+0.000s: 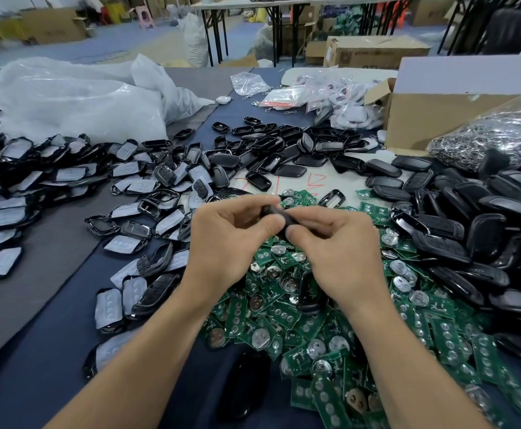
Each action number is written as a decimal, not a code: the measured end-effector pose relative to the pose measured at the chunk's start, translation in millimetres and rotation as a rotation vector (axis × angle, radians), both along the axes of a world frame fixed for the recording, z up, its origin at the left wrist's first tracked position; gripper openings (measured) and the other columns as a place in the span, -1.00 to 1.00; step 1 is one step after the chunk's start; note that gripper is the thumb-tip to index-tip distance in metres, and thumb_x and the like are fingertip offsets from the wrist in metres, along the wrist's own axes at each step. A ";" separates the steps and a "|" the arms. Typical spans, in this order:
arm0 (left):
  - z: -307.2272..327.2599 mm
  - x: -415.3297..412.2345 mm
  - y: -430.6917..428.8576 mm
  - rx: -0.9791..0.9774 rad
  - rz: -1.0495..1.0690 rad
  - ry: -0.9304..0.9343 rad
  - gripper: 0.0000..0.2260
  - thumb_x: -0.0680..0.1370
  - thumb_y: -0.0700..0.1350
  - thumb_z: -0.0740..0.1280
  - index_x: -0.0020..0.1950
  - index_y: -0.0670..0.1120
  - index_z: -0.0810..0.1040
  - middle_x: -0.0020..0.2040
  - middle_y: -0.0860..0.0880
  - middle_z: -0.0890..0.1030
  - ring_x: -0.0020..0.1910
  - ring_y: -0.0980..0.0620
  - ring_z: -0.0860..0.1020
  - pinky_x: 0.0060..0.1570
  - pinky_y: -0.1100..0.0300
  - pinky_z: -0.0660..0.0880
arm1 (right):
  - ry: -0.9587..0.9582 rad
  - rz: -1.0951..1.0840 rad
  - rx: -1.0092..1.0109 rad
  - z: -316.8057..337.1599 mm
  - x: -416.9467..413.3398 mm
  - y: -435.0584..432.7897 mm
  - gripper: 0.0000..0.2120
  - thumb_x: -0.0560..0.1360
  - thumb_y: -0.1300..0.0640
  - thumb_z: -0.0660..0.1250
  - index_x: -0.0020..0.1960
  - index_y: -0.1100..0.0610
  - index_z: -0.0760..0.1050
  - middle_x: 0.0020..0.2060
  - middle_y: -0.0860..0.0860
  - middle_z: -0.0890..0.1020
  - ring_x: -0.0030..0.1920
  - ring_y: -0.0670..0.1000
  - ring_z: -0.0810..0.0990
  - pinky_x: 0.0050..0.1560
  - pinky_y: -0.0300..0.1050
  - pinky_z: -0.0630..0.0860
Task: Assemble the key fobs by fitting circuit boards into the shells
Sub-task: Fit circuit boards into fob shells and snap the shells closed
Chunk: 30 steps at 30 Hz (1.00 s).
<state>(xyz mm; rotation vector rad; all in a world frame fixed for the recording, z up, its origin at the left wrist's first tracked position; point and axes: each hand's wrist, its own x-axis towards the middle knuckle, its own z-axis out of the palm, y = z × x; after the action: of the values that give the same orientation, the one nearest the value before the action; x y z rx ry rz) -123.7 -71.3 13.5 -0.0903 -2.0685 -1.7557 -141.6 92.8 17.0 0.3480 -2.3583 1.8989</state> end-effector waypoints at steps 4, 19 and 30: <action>4.5 0.2 13.9 0.166 -0.060 -0.098 -0.87 0.58 -0.03 0.44 0.04 0.09 0.79 -0.02 0.00 0.78 0.00 0.09 0.72 0.00 0.28 0.60 | -0.356 0.072 -0.557 1.4 6.2 -12.4 -0.81 0.50 0.36 0.48 -0.01 0.12 0.75 -0.13 0.10 0.78 -0.18 -0.01 0.72 -0.20 -0.20 0.63; 0.9 0.4 24.2 0.300 0.085 -0.184 -0.64 0.70 0.04 0.28 -0.13 -0.03 0.79 -0.12 -0.12 0.77 -0.11 -0.09 0.75 -0.08 0.15 0.67 | -0.430 0.139 -0.424 1.5 5.5 -14.7 -0.89 0.49 0.34 0.51 0.00 0.21 0.71 -0.12 0.11 0.78 -0.19 0.03 0.73 -0.20 -0.17 0.65; 15.8 -0.6 -9.2 0.190 0.349 0.045 -0.80 0.68 0.03 0.34 -0.04 0.13 0.74 -0.07 0.08 0.78 -0.06 0.11 0.74 -0.01 0.27 0.65 | -0.366 0.055 -0.517 29.9 -12.6 25.2 -0.46 0.39 -0.26 0.41 0.24 0.05 0.62 0.09 -0.04 0.75 0.13 0.01 0.73 0.06 -0.09 0.68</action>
<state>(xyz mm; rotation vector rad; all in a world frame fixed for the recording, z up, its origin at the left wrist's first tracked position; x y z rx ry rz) -124.3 -80.5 29.3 0.2689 -1.7485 -1.7003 -154.1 118.1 46.9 0.0177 -1.9281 2.6856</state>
